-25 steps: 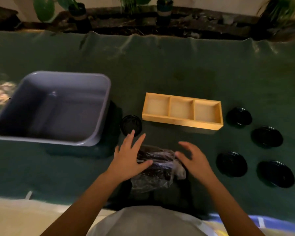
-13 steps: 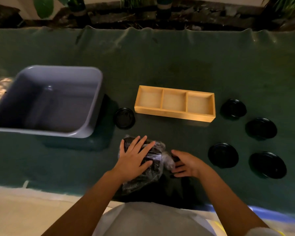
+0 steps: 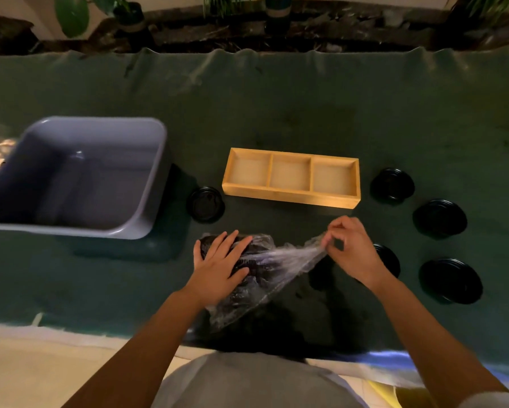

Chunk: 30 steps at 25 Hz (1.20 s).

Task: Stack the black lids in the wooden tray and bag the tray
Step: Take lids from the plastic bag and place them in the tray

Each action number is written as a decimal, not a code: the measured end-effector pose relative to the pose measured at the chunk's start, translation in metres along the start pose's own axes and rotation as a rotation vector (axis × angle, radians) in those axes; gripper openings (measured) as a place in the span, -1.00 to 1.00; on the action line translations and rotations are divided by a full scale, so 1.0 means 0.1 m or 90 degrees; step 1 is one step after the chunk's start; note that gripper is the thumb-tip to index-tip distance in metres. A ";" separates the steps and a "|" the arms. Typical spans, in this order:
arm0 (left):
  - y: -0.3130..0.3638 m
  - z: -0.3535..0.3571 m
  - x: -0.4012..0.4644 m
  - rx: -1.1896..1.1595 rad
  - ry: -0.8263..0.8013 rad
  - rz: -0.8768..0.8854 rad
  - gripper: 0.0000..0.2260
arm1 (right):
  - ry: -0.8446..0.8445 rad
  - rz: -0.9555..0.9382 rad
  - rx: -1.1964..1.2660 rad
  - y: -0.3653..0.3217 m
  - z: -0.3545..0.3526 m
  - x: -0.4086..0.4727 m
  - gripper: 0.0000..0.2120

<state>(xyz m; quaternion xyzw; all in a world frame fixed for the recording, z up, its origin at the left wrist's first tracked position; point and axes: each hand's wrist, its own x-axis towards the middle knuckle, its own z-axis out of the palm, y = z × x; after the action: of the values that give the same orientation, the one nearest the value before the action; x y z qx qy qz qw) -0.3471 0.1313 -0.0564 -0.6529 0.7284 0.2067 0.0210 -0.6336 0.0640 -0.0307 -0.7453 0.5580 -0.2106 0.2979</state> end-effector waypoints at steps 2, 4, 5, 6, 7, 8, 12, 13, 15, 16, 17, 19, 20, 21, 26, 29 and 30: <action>0.01 -0.03 0.07 -0.007 -0.006 -0.016 -0.49 | 0.111 0.066 0.121 0.08 0.02 -0.11 -0.79; 0.01 -0.04 0.09 -0.008 -0.010 -0.020 -0.48 | 0.167 0.304 0.454 0.05 0.02 -0.15 -0.86; 0.01 -0.04 0.09 -0.009 -0.010 -0.019 -0.48 | 0.100 0.415 0.596 0.03 0.04 -0.15 -0.91; 0.02 -0.03 0.08 -0.009 -0.010 -0.018 -0.47 | 0.002 0.486 0.658 0.01 0.06 -0.14 -0.78; 0.01 -0.02 0.07 -0.010 -0.007 -0.018 -0.47 | -0.089 0.502 0.644 -0.02 0.06 -0.13 -0.69; 0.00 -0.02 0.06 -0.014 -0.004 -0.020 -0.48 | -0.147 0.465 0.605 -0.05 0.06 -0.13 -0.71; -0.02 -0.04 0.04 -0.046 -0.022 -0.024 -0.56 | -0.272 0.346 0.474 -0.09 0.06 -0.25 -0.88; -0.02 -0.03 0.03 -0.045 -0.023 -0.027 -0.56 | -0.228 0.373 0.467 -0.03 0.06 -0.34 -0.85; 0.01 -0.02 0.02 -0.044 -0.016 -0.035 -0.57 | -0.051 0.560 0.557 0.19 0.03 -0.53 -0.82; 0.02 0.00 0.01 -0.042 -0.010 -0.034 -0.57 | 0.039 0.640 0.597 0.28 0.01 -0.64 -0.81; 0.03 0.01 -0.02 -0.036 -0.005 -0.028 -0.56 | 0.115 0.683 0.581 0.33 -0.01 -0.75 -0.81; 0.03 0.04 -0.07 -0.021 0.008 -0.018 -0.55 | 0.256 0.615 0.333 0.36 -0.04 -0.82 -0.84; 0.02 0.05 -0.10 -0.012 0.012 -0.015 -0.55 | 0.296 0.508 0.191 0.29 -0.06 -0.79 -0.85; 0.02 0.05 -0.12 -0.004 0.014 -0.012 -0.56 | 0.308 0.379 0.115 0.19 -0.09 -0.70 -0.86; 0.05 0.04 -0.16 0.013 0.016 0.000 -0.55 | -0.222 0.266 -0.097 -0.25 0.09 -0.14 -0.66; 0.06 0.04 -0.19 0.025 0.016 0.012 -0.55 | -0.274 0.277 -0.004 -0.25 0.17 -0.04 -0.89; 0.05 0.04 -0.20 0.026 0.017 0.014 -0.55 | -0.257 0.300 0.057 -0.21 0.13 -0.03 -0.91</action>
<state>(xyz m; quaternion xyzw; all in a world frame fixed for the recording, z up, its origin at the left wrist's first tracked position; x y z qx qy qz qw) -0.3497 0.1519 -0.0530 -0.6469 0.7398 0.1837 0.0223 -0.6111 0.0738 -0.0262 -0.6086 0.6351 -0.0083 0.4757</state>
